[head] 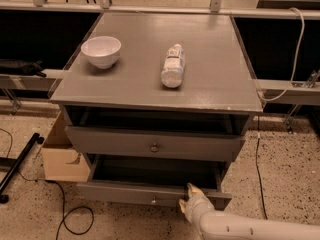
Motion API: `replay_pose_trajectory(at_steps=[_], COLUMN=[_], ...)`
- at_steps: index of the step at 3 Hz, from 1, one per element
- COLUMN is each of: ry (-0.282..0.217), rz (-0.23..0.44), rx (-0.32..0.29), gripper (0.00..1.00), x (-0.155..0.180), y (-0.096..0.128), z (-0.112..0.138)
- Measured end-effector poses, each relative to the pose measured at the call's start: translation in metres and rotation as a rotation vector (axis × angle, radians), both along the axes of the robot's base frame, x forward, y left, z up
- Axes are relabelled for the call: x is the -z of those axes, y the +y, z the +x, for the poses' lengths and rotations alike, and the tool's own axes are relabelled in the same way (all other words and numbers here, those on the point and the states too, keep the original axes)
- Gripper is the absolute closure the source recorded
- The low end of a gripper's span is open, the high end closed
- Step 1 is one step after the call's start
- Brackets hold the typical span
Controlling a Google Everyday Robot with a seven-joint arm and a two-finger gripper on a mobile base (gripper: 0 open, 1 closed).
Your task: Open middle drawer
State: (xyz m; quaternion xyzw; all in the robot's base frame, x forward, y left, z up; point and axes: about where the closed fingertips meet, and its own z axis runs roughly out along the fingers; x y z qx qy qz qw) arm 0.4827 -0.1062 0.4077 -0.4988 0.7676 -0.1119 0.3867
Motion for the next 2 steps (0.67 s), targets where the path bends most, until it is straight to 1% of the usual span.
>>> replay_pose_trajectory(at_steps=[1,2], ry=[0.0,0.003], rz=[0.0,0.001], rx=[0.0,0.007], gripper=[0.81,1.0], x=[0.0,0.0006], y=[0.0,-0.0008], z=[0.0,-0.0004])
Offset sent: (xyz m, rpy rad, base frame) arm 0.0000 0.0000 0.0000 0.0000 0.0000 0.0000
